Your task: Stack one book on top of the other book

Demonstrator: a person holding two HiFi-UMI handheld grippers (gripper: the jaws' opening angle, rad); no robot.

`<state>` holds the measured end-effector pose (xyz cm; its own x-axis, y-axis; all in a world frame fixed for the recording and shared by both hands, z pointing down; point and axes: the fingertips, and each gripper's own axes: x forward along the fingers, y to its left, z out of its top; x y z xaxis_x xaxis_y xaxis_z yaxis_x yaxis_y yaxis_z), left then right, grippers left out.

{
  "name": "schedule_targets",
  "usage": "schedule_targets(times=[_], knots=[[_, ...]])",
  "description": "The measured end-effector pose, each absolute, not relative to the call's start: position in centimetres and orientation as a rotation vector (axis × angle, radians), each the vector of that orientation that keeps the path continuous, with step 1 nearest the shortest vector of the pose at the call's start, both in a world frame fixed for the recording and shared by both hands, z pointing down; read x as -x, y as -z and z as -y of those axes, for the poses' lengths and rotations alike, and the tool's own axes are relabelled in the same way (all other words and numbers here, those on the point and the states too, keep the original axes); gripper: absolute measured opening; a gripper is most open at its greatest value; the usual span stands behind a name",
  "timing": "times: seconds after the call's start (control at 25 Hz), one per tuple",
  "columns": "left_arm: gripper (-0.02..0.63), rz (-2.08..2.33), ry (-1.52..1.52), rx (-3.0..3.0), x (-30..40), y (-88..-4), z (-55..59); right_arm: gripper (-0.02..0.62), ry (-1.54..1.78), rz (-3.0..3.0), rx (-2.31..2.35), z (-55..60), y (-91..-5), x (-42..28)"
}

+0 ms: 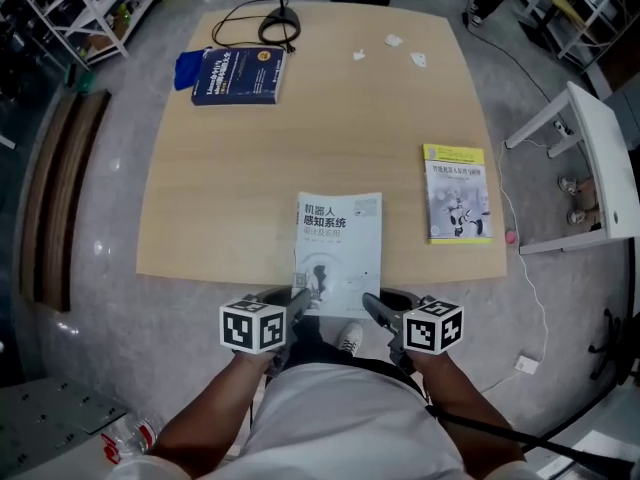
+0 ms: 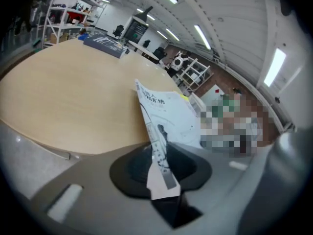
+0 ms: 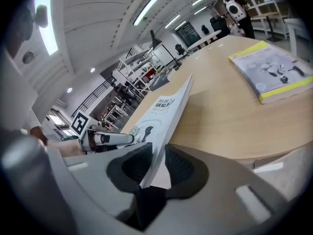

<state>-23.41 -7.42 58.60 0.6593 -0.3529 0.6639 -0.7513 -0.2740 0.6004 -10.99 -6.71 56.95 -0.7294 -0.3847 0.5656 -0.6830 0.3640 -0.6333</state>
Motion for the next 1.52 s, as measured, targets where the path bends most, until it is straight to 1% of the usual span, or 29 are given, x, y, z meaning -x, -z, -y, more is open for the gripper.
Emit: schedule_targets(times=[0.28, 0.48, 0.64, 1.0, 1.32, 1.52], knots=[[0.100, 0.812, -0.512, -2.049, 16.1, -54.5, 7.7, 0.086, -1.223, 2.359, -1.179, 5.3, -52.8, 3.7], [0.100, 0.740, -0.539, -2.145, 10.0, -52.8, 7.4, 0.086, -1.208, 2.340, -1.330, 3.7, -51.4, -2.0], [0.103, 0.686, -0.535, -2.188, 6.7, -52.1, 7.7, 0.086, -1.208, 2.331, -1.385, 3.4, -50.6, -5.1], [0.103, 0.626, -0.607, -2.250, 2.8, -51.4, 12.5, 0.087, -1.271, 2.269, -1.526, 6.9, -50.4, -8.4], [0.103, 0.619, -0.578, -2.233, 0.0, -52.7, 18.5, 0.087, -1.250, 2.227, -1.522, 13.1, -51.6, -11.3], [0.103, 0.683, -0.549, -2.169, -0.9, -53.5, 19.8, 0.087, -1.246, 2.226, -1.433, 15.3, -52.1, -12.5]])
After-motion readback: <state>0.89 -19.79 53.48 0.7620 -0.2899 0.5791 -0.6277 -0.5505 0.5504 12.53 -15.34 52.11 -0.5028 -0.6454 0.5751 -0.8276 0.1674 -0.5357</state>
